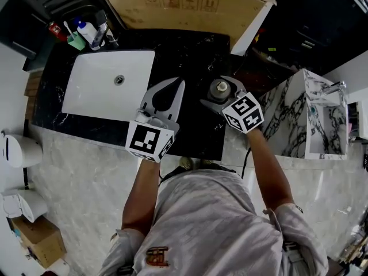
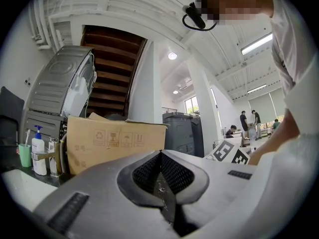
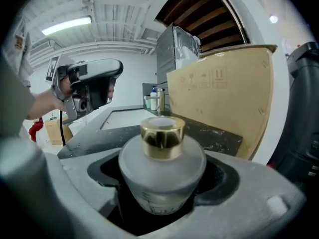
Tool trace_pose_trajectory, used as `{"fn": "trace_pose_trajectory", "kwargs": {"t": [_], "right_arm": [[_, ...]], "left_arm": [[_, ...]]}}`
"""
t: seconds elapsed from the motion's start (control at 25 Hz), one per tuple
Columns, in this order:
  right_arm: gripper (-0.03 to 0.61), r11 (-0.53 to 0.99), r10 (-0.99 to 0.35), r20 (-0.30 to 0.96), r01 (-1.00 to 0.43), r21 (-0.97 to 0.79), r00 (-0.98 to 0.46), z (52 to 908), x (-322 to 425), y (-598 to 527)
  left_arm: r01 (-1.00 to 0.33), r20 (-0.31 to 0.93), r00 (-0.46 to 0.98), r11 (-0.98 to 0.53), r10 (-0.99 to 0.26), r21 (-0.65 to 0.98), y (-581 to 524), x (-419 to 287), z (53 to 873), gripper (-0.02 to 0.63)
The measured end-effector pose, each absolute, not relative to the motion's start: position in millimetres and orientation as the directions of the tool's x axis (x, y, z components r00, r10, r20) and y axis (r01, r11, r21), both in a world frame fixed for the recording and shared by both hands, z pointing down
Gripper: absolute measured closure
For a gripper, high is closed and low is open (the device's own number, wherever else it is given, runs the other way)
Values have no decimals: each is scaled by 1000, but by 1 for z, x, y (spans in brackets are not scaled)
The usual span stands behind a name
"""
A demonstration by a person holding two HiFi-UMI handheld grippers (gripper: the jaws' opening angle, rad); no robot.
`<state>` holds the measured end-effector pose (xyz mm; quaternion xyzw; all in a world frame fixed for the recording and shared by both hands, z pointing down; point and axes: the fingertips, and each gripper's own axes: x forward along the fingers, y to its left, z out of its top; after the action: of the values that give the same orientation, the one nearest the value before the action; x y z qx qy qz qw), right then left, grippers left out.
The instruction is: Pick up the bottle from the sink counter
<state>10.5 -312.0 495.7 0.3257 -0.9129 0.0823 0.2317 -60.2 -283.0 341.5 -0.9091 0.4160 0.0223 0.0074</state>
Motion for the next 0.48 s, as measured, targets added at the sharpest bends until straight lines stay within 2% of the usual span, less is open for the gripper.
{"fn": "trace_pose_trajectory", "kwargs": {"t": [0.4,0.48], "right_arm": [[186,775,-541,512,-632,-5,-667,511,12,-313],[211,772,-545,510,-635,-4,-665,512,12,-313]], "left_arm": [[-768,-33,640,-640,-768,0,-279,-64,347,614],[-772,-29,636,-636,-771,1,-278,-66,348,614]]}}
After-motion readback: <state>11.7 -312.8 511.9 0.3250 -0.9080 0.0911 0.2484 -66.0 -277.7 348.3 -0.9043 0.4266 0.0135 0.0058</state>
